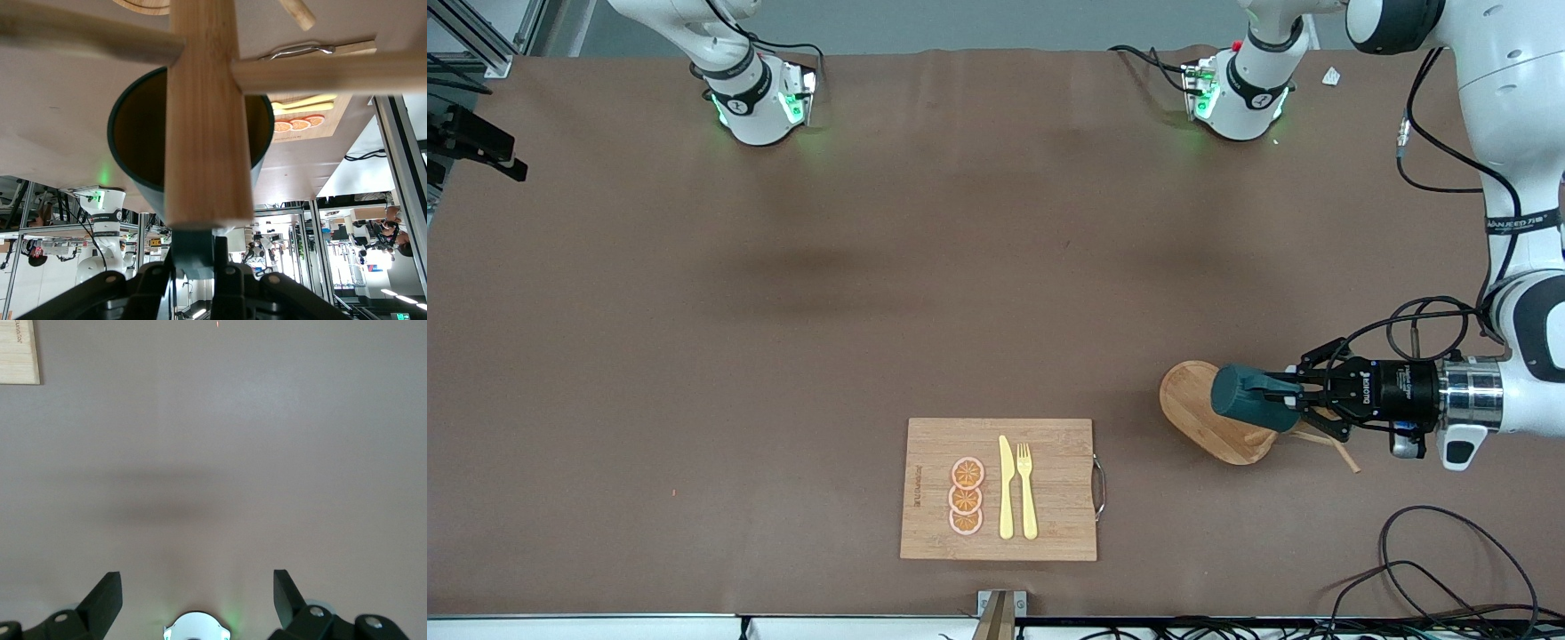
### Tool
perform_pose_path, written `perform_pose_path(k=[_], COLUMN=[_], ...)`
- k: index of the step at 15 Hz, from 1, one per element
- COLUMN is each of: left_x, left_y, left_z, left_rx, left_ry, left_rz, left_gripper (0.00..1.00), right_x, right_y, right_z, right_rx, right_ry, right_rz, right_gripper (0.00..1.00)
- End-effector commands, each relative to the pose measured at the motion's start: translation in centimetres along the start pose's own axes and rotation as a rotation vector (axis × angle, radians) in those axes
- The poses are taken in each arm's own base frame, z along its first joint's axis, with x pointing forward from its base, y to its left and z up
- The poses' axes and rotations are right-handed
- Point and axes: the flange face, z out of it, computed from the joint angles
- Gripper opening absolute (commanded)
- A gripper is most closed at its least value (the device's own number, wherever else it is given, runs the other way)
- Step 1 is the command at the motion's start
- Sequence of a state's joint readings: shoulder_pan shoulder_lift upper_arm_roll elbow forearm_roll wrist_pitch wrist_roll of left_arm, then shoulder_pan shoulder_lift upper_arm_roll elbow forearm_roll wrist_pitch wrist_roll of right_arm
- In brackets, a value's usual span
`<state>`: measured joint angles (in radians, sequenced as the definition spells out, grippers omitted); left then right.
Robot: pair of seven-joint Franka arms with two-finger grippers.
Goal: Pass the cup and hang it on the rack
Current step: 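Lower the mug handle onto a rack peg with the left gripper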
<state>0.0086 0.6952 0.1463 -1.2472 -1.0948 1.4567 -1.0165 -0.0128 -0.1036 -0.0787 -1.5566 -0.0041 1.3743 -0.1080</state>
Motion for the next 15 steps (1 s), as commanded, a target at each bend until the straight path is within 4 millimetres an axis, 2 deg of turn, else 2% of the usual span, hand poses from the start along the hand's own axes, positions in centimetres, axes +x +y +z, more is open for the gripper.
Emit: perform_pose_path(k=[1,11,15], left_x=[0.6,1.7,1.6], left_y=[0.0,-0.1,-0.1], left_z=[0.0,-0.4,-0.5], left_rx=[-0.006,-0.014,-0.016], left_ry=[-0.035,-0.035,-0.031], left_rz=[0.008,-0.006,-0.004], left_gripper=[0.0,0.05,0.11], right_x=[-1.0,-1.0,-1.0], right_y=[-0.1,0.0,0.0], right_z=[-0.4,-0.4,-0.4], right_rx=[-0.008,-0.007,-0.007], right_ry=[0.009,0.007,0.007], right_rz=[-0.011,-0.01,-0.01], right_gripper=[1.0,1.0,1.0])
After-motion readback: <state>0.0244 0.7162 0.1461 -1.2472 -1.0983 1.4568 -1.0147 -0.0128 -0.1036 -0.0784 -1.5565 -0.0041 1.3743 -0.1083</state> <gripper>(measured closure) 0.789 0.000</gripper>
